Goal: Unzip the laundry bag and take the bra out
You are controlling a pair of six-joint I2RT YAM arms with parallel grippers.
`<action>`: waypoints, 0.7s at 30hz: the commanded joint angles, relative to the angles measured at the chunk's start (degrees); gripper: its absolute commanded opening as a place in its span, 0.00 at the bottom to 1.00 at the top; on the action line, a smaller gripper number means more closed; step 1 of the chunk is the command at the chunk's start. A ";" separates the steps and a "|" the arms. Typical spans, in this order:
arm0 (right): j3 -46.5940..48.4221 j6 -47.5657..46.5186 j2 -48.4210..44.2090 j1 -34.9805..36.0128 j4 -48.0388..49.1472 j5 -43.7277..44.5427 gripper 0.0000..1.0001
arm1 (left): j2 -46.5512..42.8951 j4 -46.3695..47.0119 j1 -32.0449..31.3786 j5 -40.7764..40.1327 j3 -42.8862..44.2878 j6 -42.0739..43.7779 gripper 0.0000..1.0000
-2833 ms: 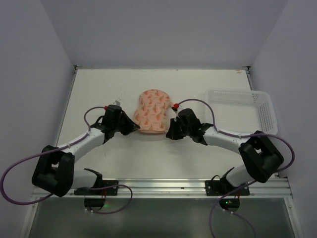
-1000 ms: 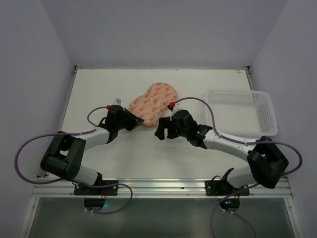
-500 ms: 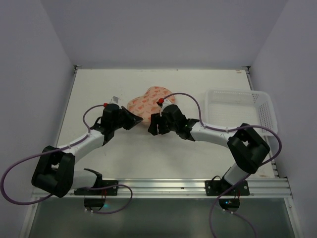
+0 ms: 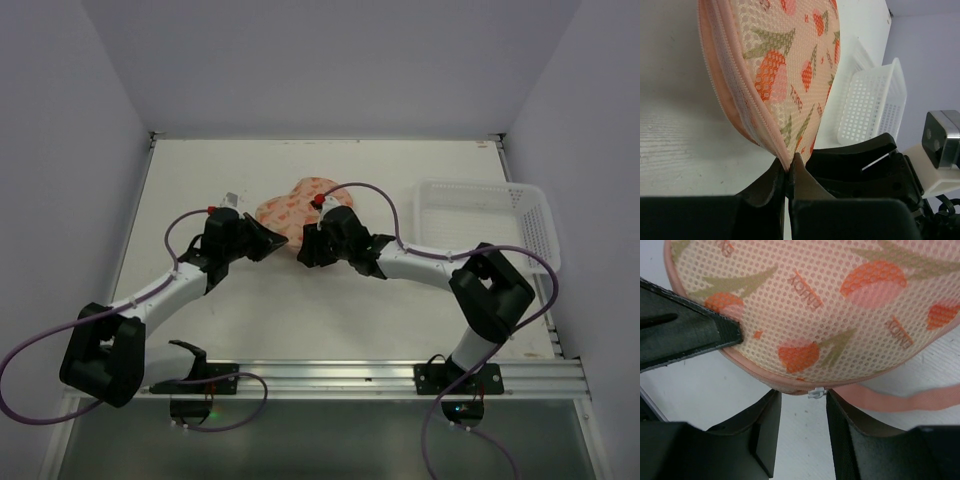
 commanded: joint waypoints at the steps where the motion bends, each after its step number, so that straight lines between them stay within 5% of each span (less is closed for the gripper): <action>1: 3.04 -0.51 0.37 0.15 1.18 0.01 0.43 | -1.63 0.23 -0.52 1.95 2.00 1.70 0.00; 13: 3.92 -0.51 1.60 0.24 0.74 1.59 0.36 | -3.83 -1.61 -0.52 2.04 1.21 2.58 0.00; 21: 2.07 -3.23 -0.68 0.24 -0.22 3.79 0.13 | -4.45 -3.89 -0.43 0.81 0.94 4.68 0.00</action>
